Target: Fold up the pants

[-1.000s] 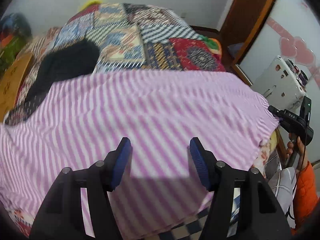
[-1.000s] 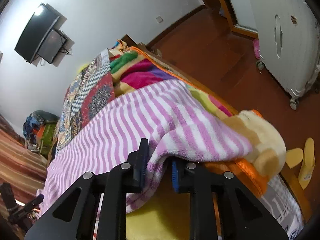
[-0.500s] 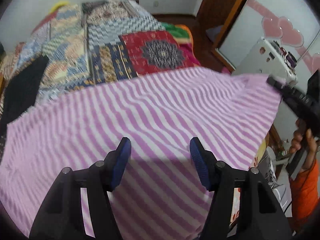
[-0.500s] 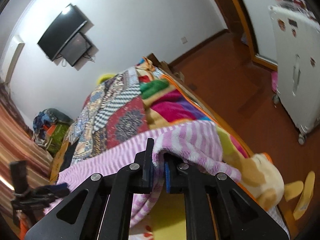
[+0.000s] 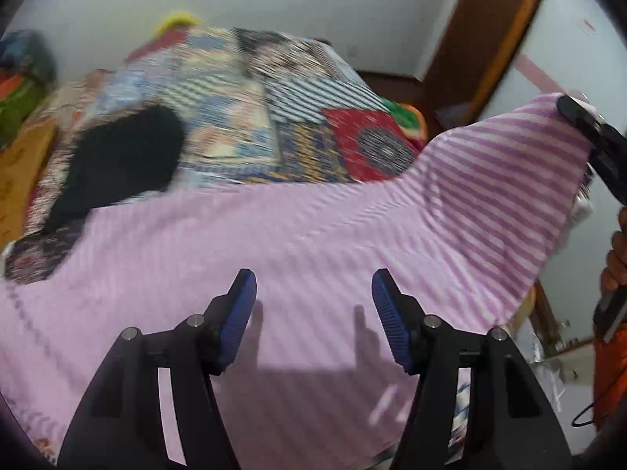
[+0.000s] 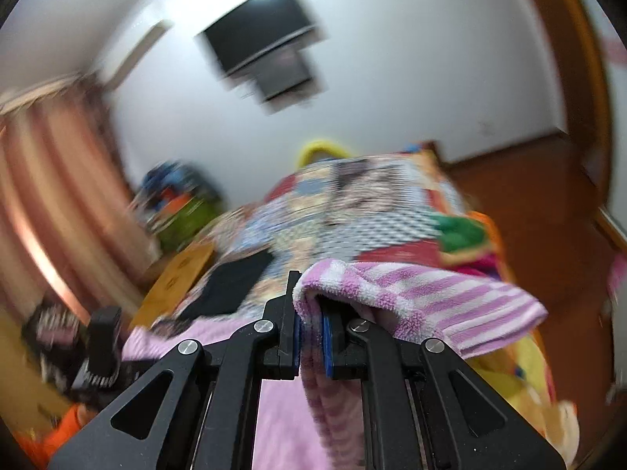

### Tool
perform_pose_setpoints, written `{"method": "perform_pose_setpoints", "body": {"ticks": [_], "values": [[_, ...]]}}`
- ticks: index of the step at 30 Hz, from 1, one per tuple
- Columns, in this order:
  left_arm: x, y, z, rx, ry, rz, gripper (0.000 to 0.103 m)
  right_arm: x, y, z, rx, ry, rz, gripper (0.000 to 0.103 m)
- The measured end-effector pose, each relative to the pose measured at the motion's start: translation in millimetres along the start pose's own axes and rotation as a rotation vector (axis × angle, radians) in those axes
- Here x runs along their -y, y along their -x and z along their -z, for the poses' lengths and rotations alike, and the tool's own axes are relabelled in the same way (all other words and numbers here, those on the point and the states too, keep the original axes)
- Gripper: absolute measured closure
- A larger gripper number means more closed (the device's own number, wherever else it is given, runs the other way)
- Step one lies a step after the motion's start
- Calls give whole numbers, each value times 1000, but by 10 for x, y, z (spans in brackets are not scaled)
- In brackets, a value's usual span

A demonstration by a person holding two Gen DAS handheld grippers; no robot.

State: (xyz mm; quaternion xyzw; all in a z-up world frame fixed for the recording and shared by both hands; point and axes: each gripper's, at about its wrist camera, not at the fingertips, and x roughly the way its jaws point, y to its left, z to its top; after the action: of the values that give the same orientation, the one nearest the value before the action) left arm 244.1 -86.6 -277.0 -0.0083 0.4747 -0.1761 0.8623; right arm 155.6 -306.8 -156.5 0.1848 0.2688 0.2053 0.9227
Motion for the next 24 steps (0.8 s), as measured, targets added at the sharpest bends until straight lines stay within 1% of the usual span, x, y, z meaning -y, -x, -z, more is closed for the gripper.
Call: {"method": "perform_pose_setpoints", "body": {"ticks": [3,4,7,9,12,13,14,15,17,19,24], "values": [[-276,204,73,38,32,-49,42,-504,-257,69,-111,156,-84,95],[-360,250,98,47,44,-61,42,-709,-395,168,-173,222,-116,95],[-599,351,201,63,95,-78,42,-1033,-716,479,-325,328,-168,95],[-707,362,270,60,125,-80,42,-1185,-1001,820,-456,372,-198,95],[-788,299,355,39,150,-80,42,-1208,-1289,1183,-596,364,-211,94],[-780,297,388,33,150,-80,42,-1212,-1318,1247,-617,361,-206,91],[-779,271,396,29,148,-80,42,-1190,-1363,1300,-629,351,-199,91],[-765,256,403,25,143,-80,42,-1173,-1347,1296,-622,343,-197,91],[-744,257,413,25,132,-79,42,-1130,-1326,1222,-631,316,-195,86],[-704,240,390,29,124,-74,42,-1060,-1257,1117,-632,284,-186,75],[-579,137,269,26,100,-55,42,-938,-927,1010,-610,286,-155,67]]}}
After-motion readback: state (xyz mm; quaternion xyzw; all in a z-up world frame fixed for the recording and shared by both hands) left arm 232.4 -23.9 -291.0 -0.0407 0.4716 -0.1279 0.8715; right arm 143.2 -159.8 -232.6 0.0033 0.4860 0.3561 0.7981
